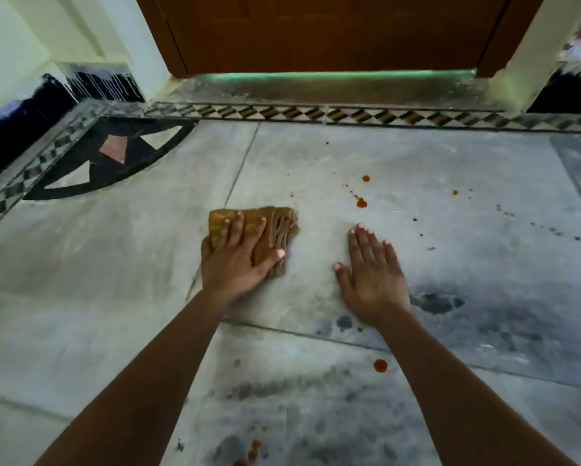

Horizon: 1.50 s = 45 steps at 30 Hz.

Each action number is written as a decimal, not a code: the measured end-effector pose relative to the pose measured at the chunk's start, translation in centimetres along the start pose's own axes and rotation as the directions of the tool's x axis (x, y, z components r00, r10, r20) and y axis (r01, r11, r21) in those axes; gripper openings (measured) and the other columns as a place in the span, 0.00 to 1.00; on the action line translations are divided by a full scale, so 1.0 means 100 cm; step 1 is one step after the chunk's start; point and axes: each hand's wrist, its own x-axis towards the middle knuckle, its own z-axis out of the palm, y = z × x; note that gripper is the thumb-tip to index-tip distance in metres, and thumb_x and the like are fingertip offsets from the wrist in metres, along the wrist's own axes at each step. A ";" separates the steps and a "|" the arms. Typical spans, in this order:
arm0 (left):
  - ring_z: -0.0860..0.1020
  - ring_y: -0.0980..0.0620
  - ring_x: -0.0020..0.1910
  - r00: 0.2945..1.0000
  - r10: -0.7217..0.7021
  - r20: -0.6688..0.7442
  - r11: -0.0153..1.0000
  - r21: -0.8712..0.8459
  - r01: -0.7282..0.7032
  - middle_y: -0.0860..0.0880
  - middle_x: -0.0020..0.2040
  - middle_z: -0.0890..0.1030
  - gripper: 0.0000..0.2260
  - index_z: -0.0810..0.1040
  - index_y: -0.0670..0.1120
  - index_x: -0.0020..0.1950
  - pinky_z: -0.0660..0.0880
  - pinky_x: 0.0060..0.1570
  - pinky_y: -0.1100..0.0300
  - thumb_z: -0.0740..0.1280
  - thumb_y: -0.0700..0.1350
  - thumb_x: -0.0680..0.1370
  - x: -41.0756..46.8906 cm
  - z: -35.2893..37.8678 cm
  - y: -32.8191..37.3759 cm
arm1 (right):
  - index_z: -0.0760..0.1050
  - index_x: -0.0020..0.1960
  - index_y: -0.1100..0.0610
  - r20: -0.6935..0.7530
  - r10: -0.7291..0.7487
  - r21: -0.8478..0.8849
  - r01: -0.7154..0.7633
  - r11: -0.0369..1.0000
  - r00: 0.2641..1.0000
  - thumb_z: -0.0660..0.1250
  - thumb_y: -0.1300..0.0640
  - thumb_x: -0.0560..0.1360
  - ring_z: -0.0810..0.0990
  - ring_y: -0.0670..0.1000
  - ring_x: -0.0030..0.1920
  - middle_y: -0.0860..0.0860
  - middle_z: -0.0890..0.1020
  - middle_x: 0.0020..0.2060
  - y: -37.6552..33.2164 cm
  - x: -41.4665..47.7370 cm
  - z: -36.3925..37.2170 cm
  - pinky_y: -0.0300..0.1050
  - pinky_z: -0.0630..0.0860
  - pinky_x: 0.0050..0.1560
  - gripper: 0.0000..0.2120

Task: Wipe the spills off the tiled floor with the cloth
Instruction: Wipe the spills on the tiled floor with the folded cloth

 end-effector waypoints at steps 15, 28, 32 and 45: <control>0.54 0.46 0.76 0.971 0.238 -0.035 0.965 0.121 -0.232 0.49 0.78 0.53 0.33 0.51 0.61 0.75 0.43 0.70 0.42 0.43 0.71 0.72 0.011 0.001 -0.018 | 0.58 0.75 0.61 -0.030 0.033 0.060 -0.031 0.998 0.999 0.49 0.44 0.76 0.59 0.54 0.74 0.56 0.60 0.74 -0.001 0.000 -0.002 0.51 0.49 0.72 0.32; 0.48 0.49 0.77 0.927 0.376 -0.012 0.921 0.114 -0.372 0.51 0.78 0.47 0.32 0.43 0.60 0.75 0.41 0.73 0.45 0.41 0.69 0.73 0.029 -0.003 0.018 | 0.54 0.76 0.59 -0.046 0.036 0.058 -0.033 0.998 0.998 0.48 0.43 0.76 0.55 0.52 0.75 0.55 0.57 0.75 -0.001 0.001 0.000 0.50 0.46 0.73 0.33; 0.50 0.46 0.77 0.981 0.190 -0.023 0.973 0.137 -0.186 0.49 0.78 0.48 0.32 0.47 0.58 0.76 0.46 0.72 0.42 0.45 0.69 0.74 0.091 -0.016 0.004 | 0.51 0.76 0.59 -0.037 0.041 0.056 -0.039 0.998 0.998 0.46 0.42 0.76 0.52 0.52 0.76 0.54 0.54 0.76 -0.001 0.001 0.001 0.49 0.44 0.73 0.33; 0.51 0.46 0.76 0.965 0.260 -0.018 0.958 0.127 -0.256 0.50 0.78 0.49 0.30 0.49 0.59 0.76 0.46 0.71 0.43 0.47 0.66 0.76 0.100 -0.015 0.018 | 0.50 0.76 0.61 -0.031 0.055 0.077 -0.053 0.996 0.998 0.46 0.42 0.76 0.50 0.53 0.76 0.57 0.53 0.76 -0.002 0.001 0.000 0.51 0.44 0.74 0.34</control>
